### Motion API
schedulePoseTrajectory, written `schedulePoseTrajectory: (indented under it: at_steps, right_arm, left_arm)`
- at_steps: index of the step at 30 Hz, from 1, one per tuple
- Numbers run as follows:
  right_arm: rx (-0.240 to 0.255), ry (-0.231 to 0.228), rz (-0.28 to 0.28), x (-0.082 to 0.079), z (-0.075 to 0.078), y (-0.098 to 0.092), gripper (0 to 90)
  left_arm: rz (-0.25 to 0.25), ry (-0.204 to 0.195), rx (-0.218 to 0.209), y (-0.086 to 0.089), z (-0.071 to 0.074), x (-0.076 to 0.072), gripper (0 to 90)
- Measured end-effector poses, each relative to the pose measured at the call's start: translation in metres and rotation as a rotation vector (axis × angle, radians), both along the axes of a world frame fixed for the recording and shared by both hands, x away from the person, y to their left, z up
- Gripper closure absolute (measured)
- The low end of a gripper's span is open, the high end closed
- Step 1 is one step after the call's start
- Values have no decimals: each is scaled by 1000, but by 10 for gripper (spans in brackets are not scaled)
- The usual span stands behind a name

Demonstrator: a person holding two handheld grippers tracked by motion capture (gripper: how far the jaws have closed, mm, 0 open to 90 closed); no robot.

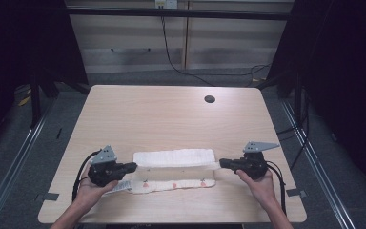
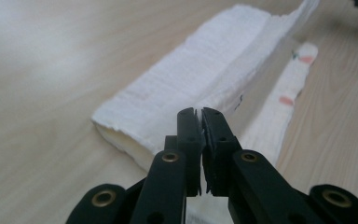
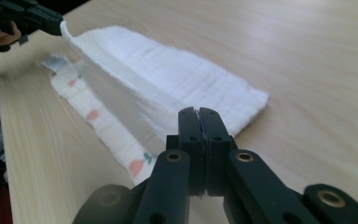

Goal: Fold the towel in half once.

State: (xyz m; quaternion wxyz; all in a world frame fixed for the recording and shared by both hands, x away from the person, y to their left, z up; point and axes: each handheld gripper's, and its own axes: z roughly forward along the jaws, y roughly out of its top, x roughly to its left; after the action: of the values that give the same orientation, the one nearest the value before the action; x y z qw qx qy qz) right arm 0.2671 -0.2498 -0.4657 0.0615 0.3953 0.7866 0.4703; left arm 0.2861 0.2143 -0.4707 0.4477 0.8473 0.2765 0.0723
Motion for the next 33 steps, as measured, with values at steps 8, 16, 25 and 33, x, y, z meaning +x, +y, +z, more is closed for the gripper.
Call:
schedulePoseTrajectory:
  at_steps: [8,16,25,33]
  right_arm:
    - [-57,75,44,-8,-27,8,888]
    - [-69,80,33,-11,-25,9,776]
    - [-27,56,16,-10,-19,1,705]
    - [-30,30,7,4,-12,3,715]
  left_arm:
    - [-37,36,70,-7,-21,-4,863]
    - [-53,49,37,-4,-21,-7,799]
    - [-33,53,-12,1,-15,-2,762]
    - [17,44,-7,-2,-13,14,749]
